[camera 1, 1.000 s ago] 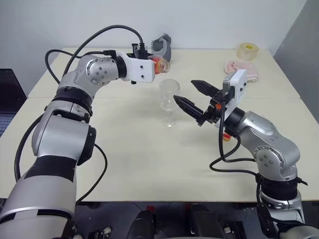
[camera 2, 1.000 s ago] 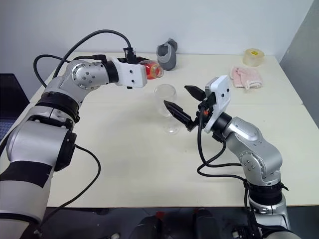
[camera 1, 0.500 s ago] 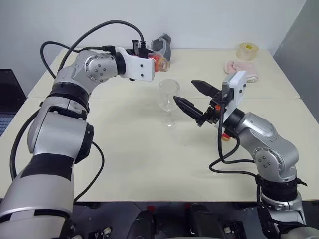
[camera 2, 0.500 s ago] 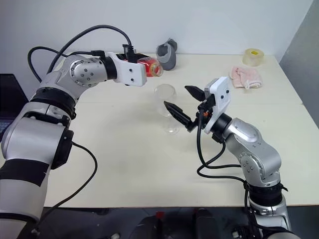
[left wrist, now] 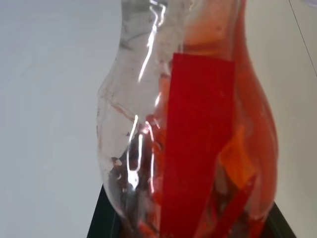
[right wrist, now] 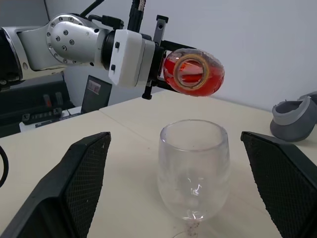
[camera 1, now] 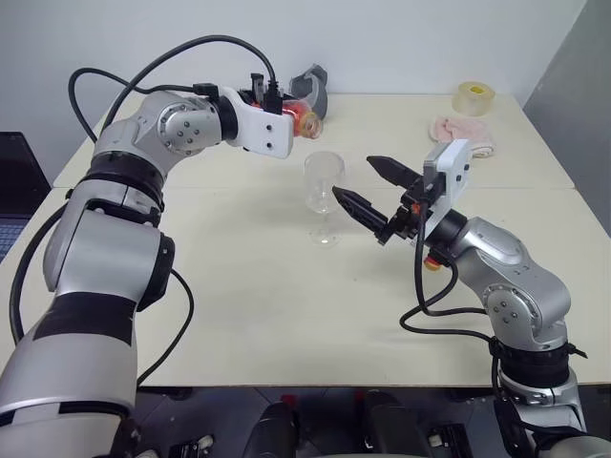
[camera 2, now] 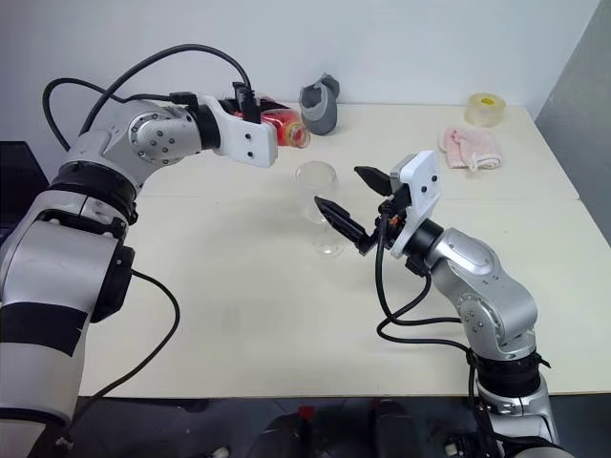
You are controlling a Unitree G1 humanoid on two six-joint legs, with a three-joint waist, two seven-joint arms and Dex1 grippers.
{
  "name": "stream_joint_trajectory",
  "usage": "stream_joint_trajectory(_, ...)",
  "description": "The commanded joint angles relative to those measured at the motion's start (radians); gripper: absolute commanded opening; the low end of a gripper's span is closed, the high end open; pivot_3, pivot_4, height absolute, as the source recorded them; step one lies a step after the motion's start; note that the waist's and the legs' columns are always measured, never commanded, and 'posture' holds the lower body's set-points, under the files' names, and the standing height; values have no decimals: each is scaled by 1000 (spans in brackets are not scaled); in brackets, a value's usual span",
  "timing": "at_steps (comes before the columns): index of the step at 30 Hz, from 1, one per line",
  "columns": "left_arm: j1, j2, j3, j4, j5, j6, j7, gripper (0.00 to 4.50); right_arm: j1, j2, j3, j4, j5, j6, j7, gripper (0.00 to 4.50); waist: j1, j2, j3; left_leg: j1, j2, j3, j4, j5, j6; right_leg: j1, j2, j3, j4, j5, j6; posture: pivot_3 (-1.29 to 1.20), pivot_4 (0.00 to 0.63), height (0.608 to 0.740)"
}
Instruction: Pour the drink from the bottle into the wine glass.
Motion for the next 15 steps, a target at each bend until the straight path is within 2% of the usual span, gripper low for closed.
stream_joint_trajectory(1, -47, 26, -5, -6, 8, -22, 39, 1133, -2, 3, -4, -30, -4, -26, 4, 4500, 0, 0, 0, 0, 0, 0, 0, 0, 0, 0, 0, 0, 0, 0, 0, 0, 150, 740)
stream_joint_trajectory(15, -68, 36, -50, 3, 63, -26, 104, 1133, -4, 2, -7, -15, -13, -35, 3, 4500, 0, 0, 0, 0, 0, 0, 0, 0, 0, 0, 0, 0, 0, 0, 0, 0, 150, 740)
